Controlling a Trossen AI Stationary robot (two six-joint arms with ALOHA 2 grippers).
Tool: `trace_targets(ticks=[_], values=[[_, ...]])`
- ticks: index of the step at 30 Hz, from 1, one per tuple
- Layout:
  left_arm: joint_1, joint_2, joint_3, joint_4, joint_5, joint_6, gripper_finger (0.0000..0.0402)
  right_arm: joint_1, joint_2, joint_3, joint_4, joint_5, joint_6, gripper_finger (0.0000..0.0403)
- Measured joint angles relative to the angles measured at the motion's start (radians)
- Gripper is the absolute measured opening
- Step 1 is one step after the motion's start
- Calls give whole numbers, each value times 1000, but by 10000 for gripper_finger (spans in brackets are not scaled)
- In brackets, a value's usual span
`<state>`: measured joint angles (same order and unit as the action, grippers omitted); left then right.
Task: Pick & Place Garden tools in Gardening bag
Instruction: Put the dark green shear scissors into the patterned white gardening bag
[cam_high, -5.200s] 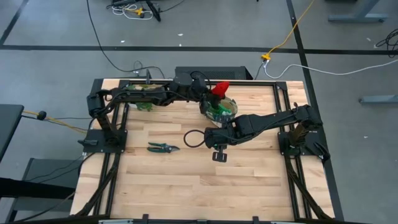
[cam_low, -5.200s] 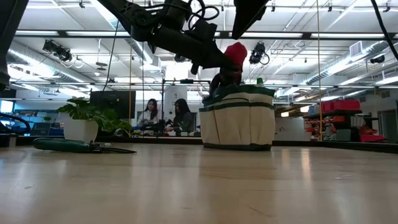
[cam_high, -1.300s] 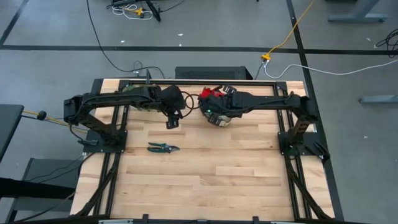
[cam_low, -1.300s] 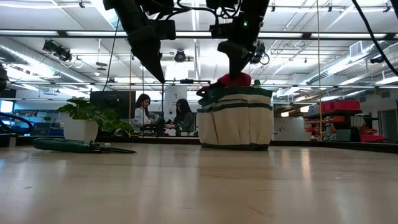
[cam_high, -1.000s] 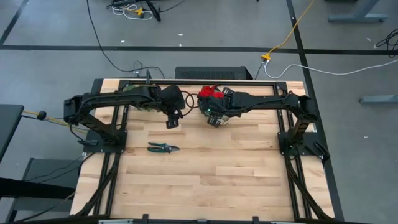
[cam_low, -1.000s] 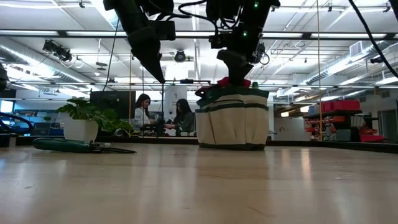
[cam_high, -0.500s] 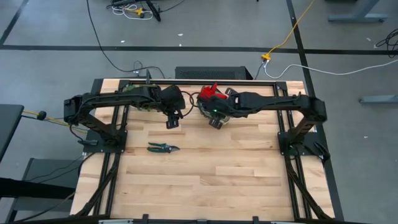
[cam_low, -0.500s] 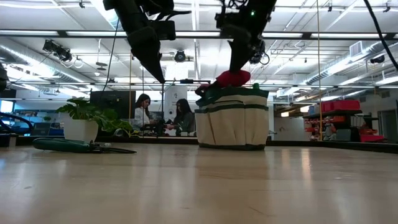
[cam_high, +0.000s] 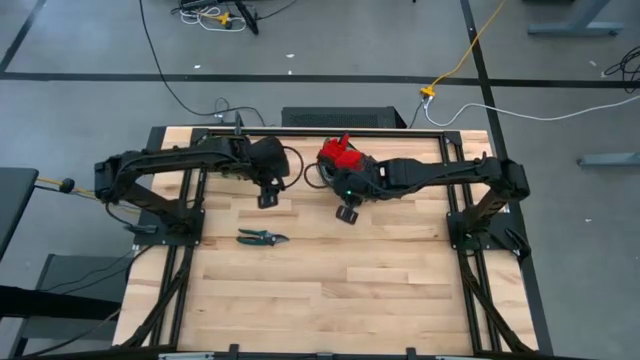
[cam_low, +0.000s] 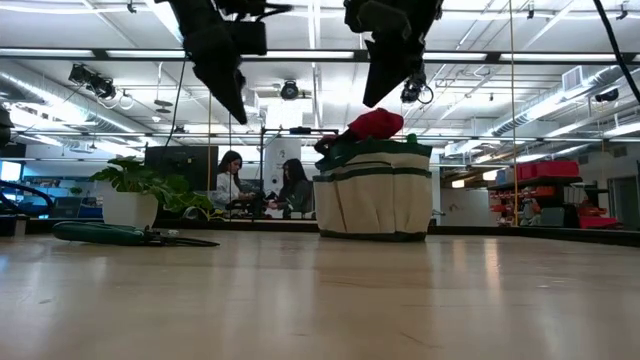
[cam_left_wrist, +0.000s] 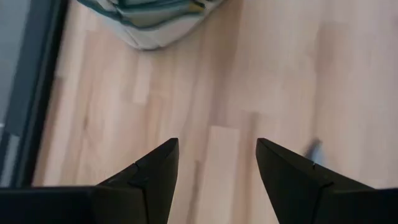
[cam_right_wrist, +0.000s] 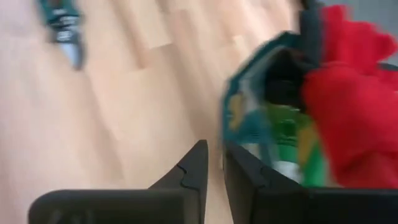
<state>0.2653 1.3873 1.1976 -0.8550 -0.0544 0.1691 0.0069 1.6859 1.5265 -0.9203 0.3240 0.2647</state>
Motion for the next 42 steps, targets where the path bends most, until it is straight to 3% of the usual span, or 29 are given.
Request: trace_targets(ticks=[3,9,15,22,29,36,42], values=[[-3,-45,0,-83,44,0,220,30,4,0,17,-51,1,49],[-46,-118,0,-221,129,-13,220,96,6,0,41,-56,16,49],[-126,-129,-5,-344,136,-109,220,151,6,0,63,-55,47,49],[-222,-128,-183,-311,87,-184,220,211,6,0,78,-53,68,49],[-274,-127,-381,-117,78,-229,220,243,6,0,123,-53,63,49],[-281,-124,-470,-27,-13,-238,220,245,6,0,135,-44,60,49],[-281,-124,-485,54,-1,-236,220,245,6,0,137,-44,60,49]])
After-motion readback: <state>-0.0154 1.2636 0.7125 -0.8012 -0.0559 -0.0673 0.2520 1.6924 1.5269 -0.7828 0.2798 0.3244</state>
